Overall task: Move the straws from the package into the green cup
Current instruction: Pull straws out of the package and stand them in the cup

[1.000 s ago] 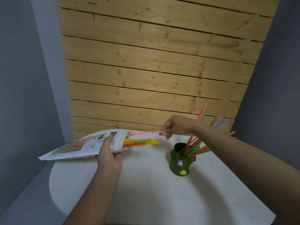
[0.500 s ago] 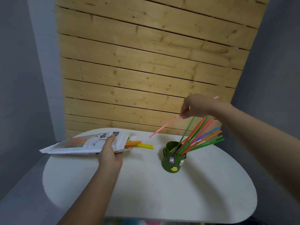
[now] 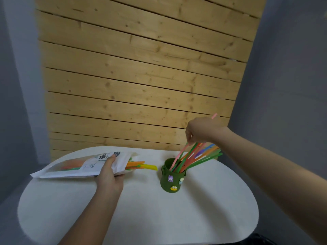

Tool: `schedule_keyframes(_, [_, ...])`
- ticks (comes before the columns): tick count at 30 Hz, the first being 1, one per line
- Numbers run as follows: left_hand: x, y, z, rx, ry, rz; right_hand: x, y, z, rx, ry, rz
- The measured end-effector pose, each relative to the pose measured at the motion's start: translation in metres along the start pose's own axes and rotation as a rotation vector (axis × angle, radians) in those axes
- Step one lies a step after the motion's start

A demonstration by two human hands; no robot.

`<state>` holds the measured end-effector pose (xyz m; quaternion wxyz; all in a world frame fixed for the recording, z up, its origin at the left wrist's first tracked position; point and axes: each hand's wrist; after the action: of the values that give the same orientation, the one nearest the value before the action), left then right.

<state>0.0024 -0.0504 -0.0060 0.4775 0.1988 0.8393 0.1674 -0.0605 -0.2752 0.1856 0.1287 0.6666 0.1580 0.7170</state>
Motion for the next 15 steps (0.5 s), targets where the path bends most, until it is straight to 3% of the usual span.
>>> schedule_keyframes(15, [-0.002,0.004,-0.007,0.001,-0.022,-0.021,-0.021,-0.003,0.003,0.038,0.006,-0.019])
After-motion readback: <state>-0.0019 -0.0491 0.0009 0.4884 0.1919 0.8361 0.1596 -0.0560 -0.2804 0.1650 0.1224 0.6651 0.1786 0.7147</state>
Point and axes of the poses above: each hand's wrist, its own z-axis towards the middle knuckle, its own x-axis out of the back of the hand, y = z × x, and after that the axes turned 5 degrees about y, right-handed
